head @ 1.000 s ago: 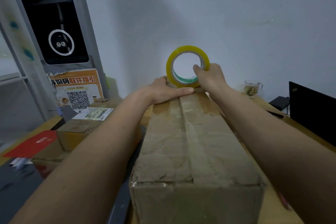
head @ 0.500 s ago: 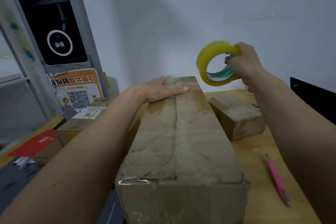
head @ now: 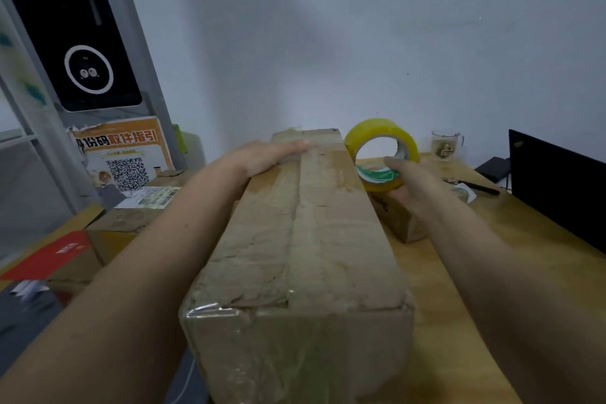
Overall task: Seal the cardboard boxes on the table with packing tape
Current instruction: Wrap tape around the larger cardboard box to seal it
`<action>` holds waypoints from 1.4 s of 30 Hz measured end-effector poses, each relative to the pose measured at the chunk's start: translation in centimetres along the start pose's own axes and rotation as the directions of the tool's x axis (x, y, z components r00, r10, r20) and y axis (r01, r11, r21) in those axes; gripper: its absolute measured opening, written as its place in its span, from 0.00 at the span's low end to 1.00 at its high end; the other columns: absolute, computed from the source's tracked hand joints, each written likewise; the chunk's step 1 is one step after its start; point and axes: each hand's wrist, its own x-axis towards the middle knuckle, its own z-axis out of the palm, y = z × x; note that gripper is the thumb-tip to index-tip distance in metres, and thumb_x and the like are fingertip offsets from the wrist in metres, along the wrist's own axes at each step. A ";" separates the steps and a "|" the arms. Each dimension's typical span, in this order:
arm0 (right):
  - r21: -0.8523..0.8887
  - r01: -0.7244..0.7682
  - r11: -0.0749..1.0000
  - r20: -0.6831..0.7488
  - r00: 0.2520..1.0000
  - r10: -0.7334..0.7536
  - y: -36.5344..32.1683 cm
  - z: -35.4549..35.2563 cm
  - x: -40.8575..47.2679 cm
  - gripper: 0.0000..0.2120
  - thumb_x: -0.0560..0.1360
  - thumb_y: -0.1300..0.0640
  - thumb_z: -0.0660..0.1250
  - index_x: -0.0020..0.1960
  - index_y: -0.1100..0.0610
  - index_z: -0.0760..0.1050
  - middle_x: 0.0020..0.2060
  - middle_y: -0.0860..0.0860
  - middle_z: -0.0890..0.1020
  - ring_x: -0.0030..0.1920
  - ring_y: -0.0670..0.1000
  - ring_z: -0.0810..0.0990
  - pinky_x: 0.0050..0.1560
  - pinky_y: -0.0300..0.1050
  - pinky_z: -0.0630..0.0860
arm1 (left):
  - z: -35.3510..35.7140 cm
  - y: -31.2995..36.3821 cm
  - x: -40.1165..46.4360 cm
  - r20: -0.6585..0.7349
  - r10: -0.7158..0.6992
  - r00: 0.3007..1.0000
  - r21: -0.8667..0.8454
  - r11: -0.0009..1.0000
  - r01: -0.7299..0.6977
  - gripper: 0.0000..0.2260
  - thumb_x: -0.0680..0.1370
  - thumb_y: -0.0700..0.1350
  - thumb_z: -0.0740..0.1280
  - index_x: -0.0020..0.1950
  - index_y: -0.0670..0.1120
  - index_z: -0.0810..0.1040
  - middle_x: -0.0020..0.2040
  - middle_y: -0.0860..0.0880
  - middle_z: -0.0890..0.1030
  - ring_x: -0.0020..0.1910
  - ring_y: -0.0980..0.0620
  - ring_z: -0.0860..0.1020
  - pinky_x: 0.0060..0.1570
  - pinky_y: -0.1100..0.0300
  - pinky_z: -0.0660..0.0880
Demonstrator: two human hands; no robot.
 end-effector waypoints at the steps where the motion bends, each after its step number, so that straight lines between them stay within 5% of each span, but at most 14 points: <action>1: 0.126 -0.084 0.989 0.038 0.996 0.080 0.5 0.3 -0.5 0.16 0.78 0.63 0.65 0.65 0.62 0.70 0.56 0.60 0.80 0.49 0.56 0.83 0.45 0.52 0.82 | 0.0 -0.3 -0.2 0.042 -0.044 0.998 -0.131 0.990 0.049 0.26 0.77 0.59 0.68 0.66 0.40 0.76 0.48 0.46 0.83 0.39 0.51 0.83 0.33 0.62 0.78; 4: 0.219 -0.266 0.939 0.204 0.953 0.222 2.2 1.6 -2.6 0.04 0.80 0.61 0.62 0.51 0.61 0.74 0.39 0.56 0.82 0.35 0.52 0.83 0.36 0.44 0.80 | 0.1 -1.1 -0.7 0.110 -0.074 0.991 -0.390 0.914 0.112 0.15 0.84 0.49 0.59 0.52 0.39 0.78 0.33 0.46 0.83 0.28 0.52 0.81 0.25 0.65 0.76; 6: 0.231 -0.304 0.924 0.266 0.934 0.241 2.9 2.4 -3.5 0.07 0.80 0.60 0.61 0.44 0.60 0.73 0.32 0.52 0.80 0.39 0.51 0.80 0.47 0.46 0.78 | -0.2 -1.4 -1.0 0.038 -0.073 0.997 -0.397 0.914 0.082 0.14 0.84 0.48 0.58 0.48 0.40 0.77 0.29 0.47 0.82 0.23 0.54 0.79 0.21 0.67 0.73; 8: 0.298 -0.304 0.905 0.281 0.934 0.221 2.4 3.6 -4.0 0.06 0.80 0.61 0.60 0.52 0.61 0.75 0.42 0.55 0.79 0.47 0.53 0.78 0.58 0.45 0.76 | -0.8 -1.5 -1.6 -0.017 -0.063 0.998 -0.398 0.916 0.051 0.13 0.84 0.48 0.59 0.53 0.40 0.77 0.33 0.45 0.81 0.22 0.55 0.78 0.20 0.68 0.72; 11: 0.338 -0.198 0.920 0.273 0.956 0.106 -0.2 5.9 -4.5 0.11 0.79 0.65 0.59 0.60 0.62 0.74 0.44 0.56 0.77 0.40 0.51 0.76 0.44 0.39 0.79 | -1.2 -2.0 -2.5 -0.045 -0.072 0.996 -0.508 0.860 0.039 0.13 0.84 0.47 0.60 0.50 0.39 0.78 0.31 0.45 0.82 0.21 0.54 0.79 0.19 0.66 0.72; 14: 0.261 0.041 0.964 0.241 0.965 -0.106 -2.7 7.4 -4.3 0.13 0.76 0.70 0.61 0.59 0.60 0.74 0.47 0.56 0.79 0.45 0.52 0.78 0.57 0.48 0.75 | -0.4 -3.6 -3.1 0.047 -0.077 0.996 -0.721 0.687 0.087 0.18 0.84 0.46 0.57 0.42 0.39 0.79 0.29 0.45 0.82 0.24 0.50 0.81 0.20 0.62 0.74; 16: 0.156 0.179 0.971 0.255 0.943 -0.214 -3.4 8.0 -4.3 0.14 0.75 0.72 0.62 0.53 0.55 0.73 0.46 0.54 0.80 0.49 0.53 0.78 0.56 0.47 0.76 | 0.7 -5.4 -3.1 0.082 -0.071 0.994 -0.802 0.588 0.108 0.17 0.84 0.46 0.56 0.46 0.40 0.80 0.33 0.43 0.84 0.30 0.47 0.83 0.27 0.59 0.78; 19: -0.112 0.250 0.962 0.267 0.940 -0.214 -1.9 8.6 -3.6 0.23 0.74 0.70 0.64 0.67 0.57 0.67 0.58 0.56 0.78 0.59 0.56 0.76 0.62 0.51 0.75 | 2.7 -8.8 -2.7 0.058 -0.125 0.990 -0.840 0.530 0.116 0.15 0.83 0.46 0.56 0.53 0.42 0.81 0.43 0.43 0.84 0.42 0.45 0.83 0.44 0.51 0.79; 22: -0.344 0.216 0.914 0.238 0.961 -0.138 1.1 8.9 -3.4 0.27 0.75 0.64 0.65 0.72 0.57 0.61 0.60 0.56 0.76 0.60 0.56 0.75 0.62 0.53 0.74 | 4.2 -12.2 -2.5 0.092 -0.214 0.973 -0.824 0.532 0.194 0.17 0.84 0.45 0.54 0.50 0.41 0.81 0.44 0.42 0.83 0.42 0.44 0.82 0.48 0.49 0.77; 25: -0.437 0.185 0.880 0.236 0.968 -0.086 4.0 9.3 -4.2 0.23 0.77 0.62 0.65 0.69 0.58 0.61 0.48 0.51 0.73 0.50 0.50 0.73 0.47 0.42 0.72 | 5.1 -14.8 -2.2 0.086 -0.323 0.942 -0.790 0.555 0.262 0.17 0.82 0.46 0.53 0.39 0.43 0.77 0.36 0.45 0.79 0.32 0.47 0.79 0.39 0.53 0.74; 28: -0.462 0.190 0.866 0.247 0.966 -0.080 6.4 10.4 -4.5 0.22 0.77 0.65 0.62 0.69 0.58 0.61 0.49 0.52 0.72 0.49 0.51 0.72 0.46 0.41 0.69 | 5.1 -15.8 -1.9 0.015 -0.328 0.944 -0.776 0.591 0.218 0.18 0.81 0.51 0.57 0.39 0.43 0.79 0.37 0.43 0.80 0.33 0.45 0.78 0.35 0.56 0.74; 34: -0.555 0.151 0.818 0.265 0.964 0.002 10.3 11.7 -4.7 0.22 0.77 0.66 0.60 0.69 0.58 0.61 0.54 0.55 0.74 0.51 0.53 0.73 0.38 0.40 0.69 | 5.6 -17.2 -1.2 0.141 -0.111 0.984 -0.760 0.624 0.180 0.11 0.81 0.46 0.63 0.56 0.44 0.83 0.47 0.43 0.86 0.43 0.47 0.85 0.42 0.57 0.81; 38: -0.625 0.168 0.762 0.219 0.975 -0.034 10.9 12.2 -4.2 0.17 0.75 0.65 0.60 0.64 0.61 0.65 0.59 0.58 0.75 0.58 0.58 0.74 0.49 0.45 0.70 | 5.5 -16.9 0.0 0.034 -0.152 0.988 -0.688 0.714 0.133 0.18 0.76 0.38 0.71 0.65 0.47 0.77 0.53 0.42 0.84 0.48 0.44 0.84 0.47 0.52 0.80; 42: -0.705 0.236 0.669 0.258 0.964 -0.068 10.8 12.1 -3.6 0.14 0.77 0.64 0.61 0.62 0.63 0.66 0.56 0.58 0.74 0.52 0.56 0.74 0.45 0.46 0.69 | 5.6 -16.5 1.3 -0.006 -0.217 0.976 -0.706 0.692 0.149 0.18 0.75 0.32 0.70 0.62 0.46 0.77 0.47 0.41 0.83 0.41 0.45 0.82 0.45 0.52 0.79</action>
